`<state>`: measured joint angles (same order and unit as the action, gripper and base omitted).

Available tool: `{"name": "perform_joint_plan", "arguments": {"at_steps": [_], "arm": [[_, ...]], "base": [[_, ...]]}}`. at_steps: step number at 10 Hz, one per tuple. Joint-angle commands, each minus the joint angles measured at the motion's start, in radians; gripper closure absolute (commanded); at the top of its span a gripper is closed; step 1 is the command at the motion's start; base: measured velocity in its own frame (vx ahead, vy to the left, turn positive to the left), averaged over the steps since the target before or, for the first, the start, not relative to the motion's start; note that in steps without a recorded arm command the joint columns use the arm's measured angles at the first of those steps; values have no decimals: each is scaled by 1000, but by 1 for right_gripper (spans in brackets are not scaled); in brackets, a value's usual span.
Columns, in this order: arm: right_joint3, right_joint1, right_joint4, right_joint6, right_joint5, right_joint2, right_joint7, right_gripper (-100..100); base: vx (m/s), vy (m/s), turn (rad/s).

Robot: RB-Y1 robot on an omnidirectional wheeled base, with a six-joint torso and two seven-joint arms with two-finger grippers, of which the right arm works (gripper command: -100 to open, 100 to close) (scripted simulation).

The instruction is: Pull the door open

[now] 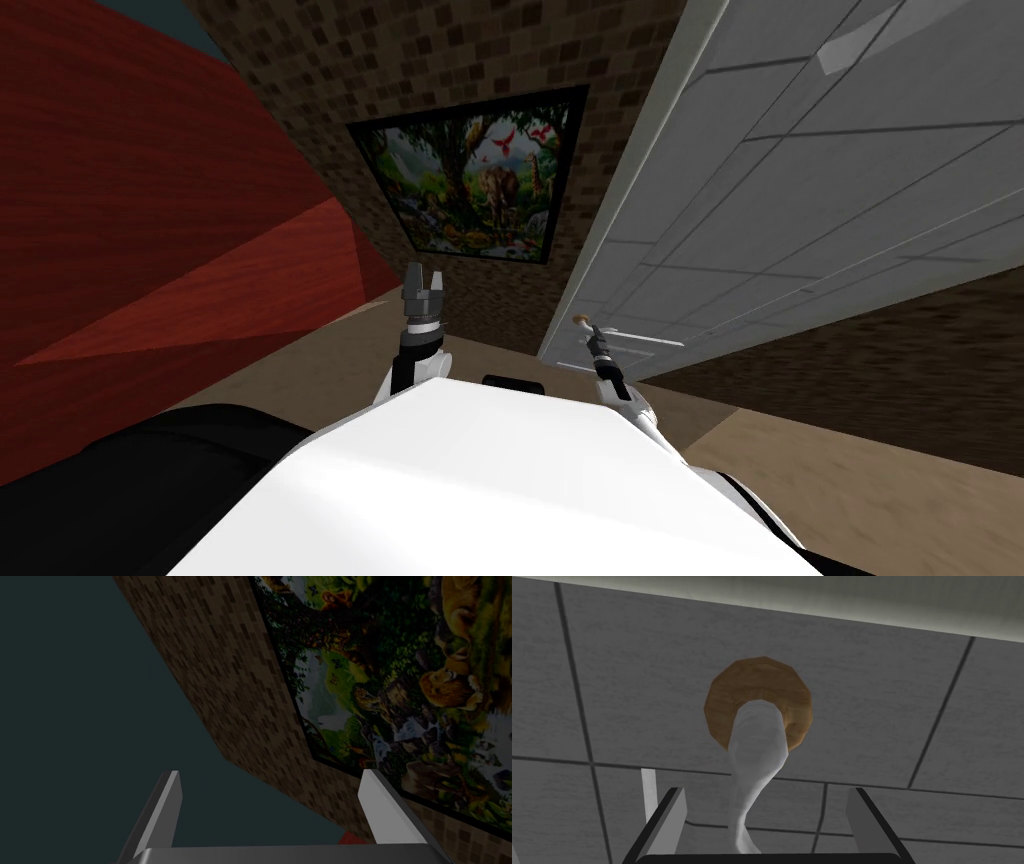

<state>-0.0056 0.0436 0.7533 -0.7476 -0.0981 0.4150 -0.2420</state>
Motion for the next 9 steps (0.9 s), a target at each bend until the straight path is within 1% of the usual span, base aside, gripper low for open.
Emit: {"name": "perform_joint_plan", "arguments": {"at_steps": [1,2,3,4,9], "arm": [[-11,14,-31,-9,-6,1,2,-100],[-29,21,-46,-7,-15,-1,11,-100],[-20,13,-28,-3,-10,0,7,-100],[-20,13,-28,-3,-10,0,7,100],[-20,13,-28,-3,-10,0,7,100]], "base": [[85,-43,70],[103,-46,198],[51,-27,51],[-7,3,-45],[-8,2,-3]]}}
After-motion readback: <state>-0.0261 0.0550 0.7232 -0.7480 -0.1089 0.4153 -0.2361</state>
